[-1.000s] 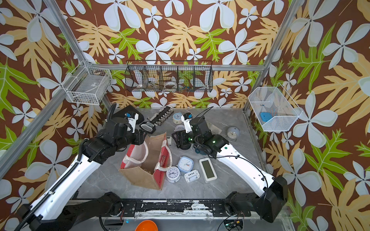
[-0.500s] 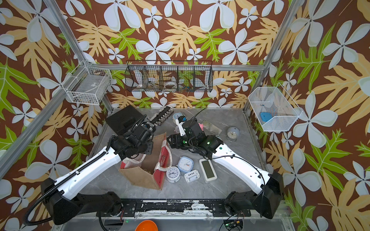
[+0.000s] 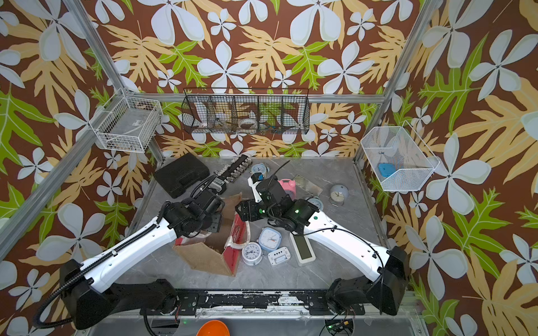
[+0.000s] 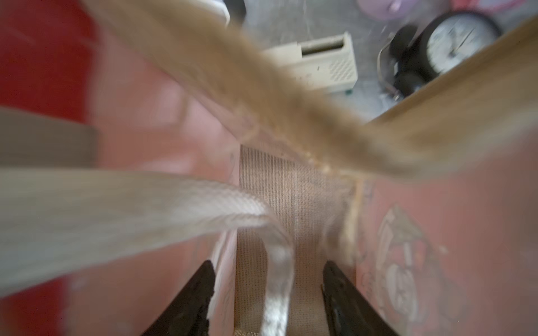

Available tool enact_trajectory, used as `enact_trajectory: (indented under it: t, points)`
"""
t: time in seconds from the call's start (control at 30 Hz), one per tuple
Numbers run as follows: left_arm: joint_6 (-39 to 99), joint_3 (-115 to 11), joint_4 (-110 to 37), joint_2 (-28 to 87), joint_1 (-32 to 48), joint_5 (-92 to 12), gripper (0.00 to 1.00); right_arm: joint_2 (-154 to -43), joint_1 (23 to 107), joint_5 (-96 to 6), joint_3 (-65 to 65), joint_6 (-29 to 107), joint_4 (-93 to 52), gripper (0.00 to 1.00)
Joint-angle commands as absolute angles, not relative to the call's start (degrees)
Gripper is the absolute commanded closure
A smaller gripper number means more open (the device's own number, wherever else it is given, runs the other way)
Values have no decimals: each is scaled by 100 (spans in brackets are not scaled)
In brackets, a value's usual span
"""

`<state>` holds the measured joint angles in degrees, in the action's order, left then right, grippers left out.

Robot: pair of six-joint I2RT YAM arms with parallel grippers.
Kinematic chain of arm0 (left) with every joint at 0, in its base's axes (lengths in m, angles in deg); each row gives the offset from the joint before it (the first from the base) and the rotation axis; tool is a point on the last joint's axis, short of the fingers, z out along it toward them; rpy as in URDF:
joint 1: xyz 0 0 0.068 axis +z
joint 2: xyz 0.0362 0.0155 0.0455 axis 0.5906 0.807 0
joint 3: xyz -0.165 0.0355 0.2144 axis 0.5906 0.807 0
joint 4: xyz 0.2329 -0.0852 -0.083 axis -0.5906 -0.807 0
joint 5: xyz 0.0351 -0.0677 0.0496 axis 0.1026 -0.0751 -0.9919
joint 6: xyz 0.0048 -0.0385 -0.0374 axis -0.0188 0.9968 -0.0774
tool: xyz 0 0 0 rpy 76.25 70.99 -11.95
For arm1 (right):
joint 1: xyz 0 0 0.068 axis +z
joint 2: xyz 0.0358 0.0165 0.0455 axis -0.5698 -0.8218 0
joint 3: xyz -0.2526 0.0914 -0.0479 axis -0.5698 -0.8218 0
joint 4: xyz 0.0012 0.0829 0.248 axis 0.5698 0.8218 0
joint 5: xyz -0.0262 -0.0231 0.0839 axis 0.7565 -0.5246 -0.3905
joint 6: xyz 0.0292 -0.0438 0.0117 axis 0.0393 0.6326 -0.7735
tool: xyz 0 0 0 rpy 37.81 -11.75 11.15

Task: Put the alarm clock into the canvas bag
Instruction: Adjust the canvas bag at the center of the board.

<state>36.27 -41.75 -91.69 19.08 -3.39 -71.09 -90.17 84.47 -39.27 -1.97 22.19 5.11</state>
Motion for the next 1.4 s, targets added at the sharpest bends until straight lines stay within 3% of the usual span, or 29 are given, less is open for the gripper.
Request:
enact_trajectory:
  t: [0.0, 0.17, 0.33, 0.43, 0.57, 0.9, 1.13, 1.3, 1.37]
  points:
    - [3513, -4052, -8955, 2129, -336, -7001, 33, -9118, 8633, -3682, -98, 1943, 559, 19]
    - [3352, -3971, -8660, 2377, -336, -6778, 40, -9412, 8904, -3627, -42, 1798, 619, 19]
    - [3198, -3964, -8528, 2362, -326, -6573, 65, -9773, 9000, -3627, 27, 1749, 672, 25]
    - [3149, -4049, -8485, 2163, -327, -6455, 82, -9958, 9011, -3649, 55, 1749, 685, 37]
    - [3093, -4303, -8521, 1839, -326, -6322, 100, -10042, 9010, -3464, -30, 1679, 619, 62]
    - [2781, -5249, -8889, 1093, -24, -5979, 100, -10198, 9006, -3097, -135, 1573, 605, 100]
    - [2428, -5622, -9177, 930, 411, -5930, 100, -10187, 9008, -3326, -166, 1615, 451, 98]
    - [2488, -5329, -8968, 978, 420, -5748, 100, -9727, 9010, -3880, -206, 1474, -195, 72]
    - [2543, -5114, -8831, 989, 420, -5767, 100, -9569, 9010, -3828, -42, 1486, -139, 67]
